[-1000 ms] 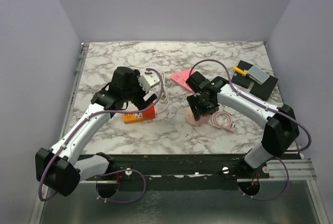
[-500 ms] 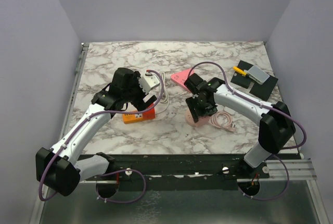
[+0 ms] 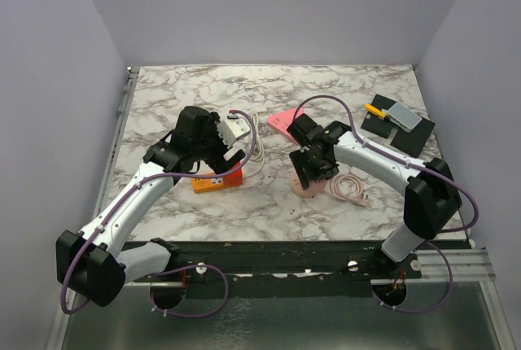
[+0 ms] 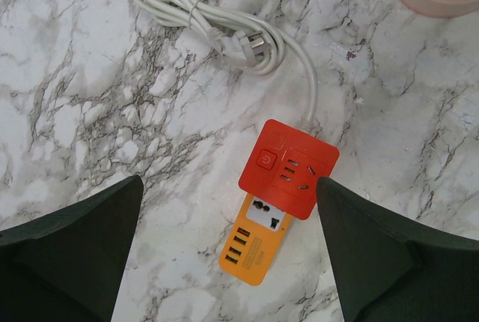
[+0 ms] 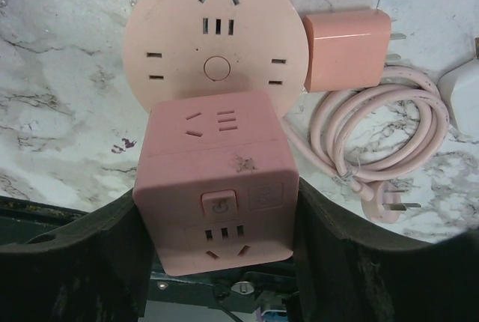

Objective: Insert the plug
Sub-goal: Insert the plug into the socket.

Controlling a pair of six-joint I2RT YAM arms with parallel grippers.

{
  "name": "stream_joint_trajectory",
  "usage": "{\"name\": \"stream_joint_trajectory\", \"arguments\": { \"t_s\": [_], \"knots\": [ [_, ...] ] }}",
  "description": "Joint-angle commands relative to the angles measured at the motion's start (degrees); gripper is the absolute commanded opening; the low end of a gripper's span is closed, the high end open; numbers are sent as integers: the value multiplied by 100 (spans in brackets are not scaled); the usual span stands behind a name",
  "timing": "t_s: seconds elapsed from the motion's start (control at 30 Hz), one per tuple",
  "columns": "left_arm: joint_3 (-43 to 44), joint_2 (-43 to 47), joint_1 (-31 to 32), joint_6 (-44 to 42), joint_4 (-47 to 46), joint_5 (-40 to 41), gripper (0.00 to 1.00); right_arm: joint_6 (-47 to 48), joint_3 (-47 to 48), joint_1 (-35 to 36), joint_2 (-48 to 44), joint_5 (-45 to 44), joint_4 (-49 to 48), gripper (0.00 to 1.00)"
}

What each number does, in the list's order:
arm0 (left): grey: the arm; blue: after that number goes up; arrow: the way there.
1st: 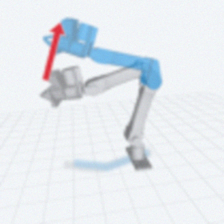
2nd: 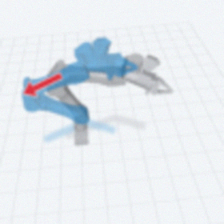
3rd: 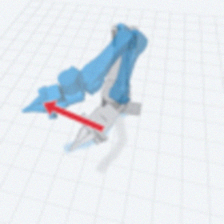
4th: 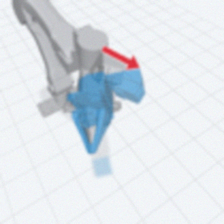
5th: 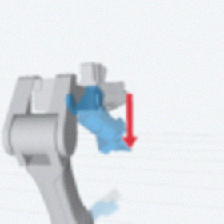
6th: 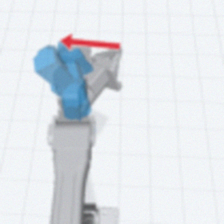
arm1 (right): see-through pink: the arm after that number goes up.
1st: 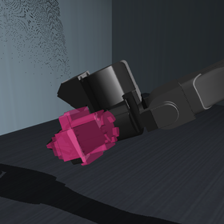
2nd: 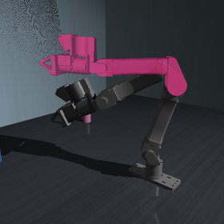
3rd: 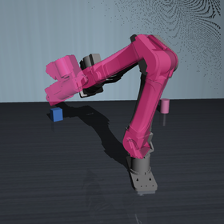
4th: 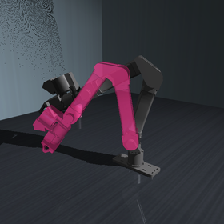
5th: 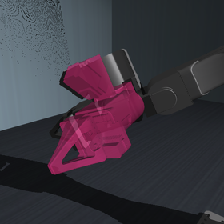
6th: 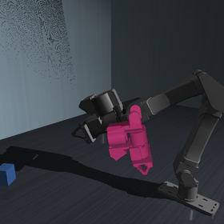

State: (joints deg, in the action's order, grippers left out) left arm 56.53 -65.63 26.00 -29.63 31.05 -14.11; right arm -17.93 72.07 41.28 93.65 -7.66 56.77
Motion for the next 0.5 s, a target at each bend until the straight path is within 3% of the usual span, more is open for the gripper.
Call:
{"name": "stream_joint_trajectory", "arguments": {
  "t_s": [0.0,0.47],
  "knots": [
    [-37,68,-3,-26,75,-113,99,20,178,11,125,-264,-87,1],
    [-11,85,-7,-8,88,-117,99,27,-90,7,128,-190,-193,1]
  ]
}}
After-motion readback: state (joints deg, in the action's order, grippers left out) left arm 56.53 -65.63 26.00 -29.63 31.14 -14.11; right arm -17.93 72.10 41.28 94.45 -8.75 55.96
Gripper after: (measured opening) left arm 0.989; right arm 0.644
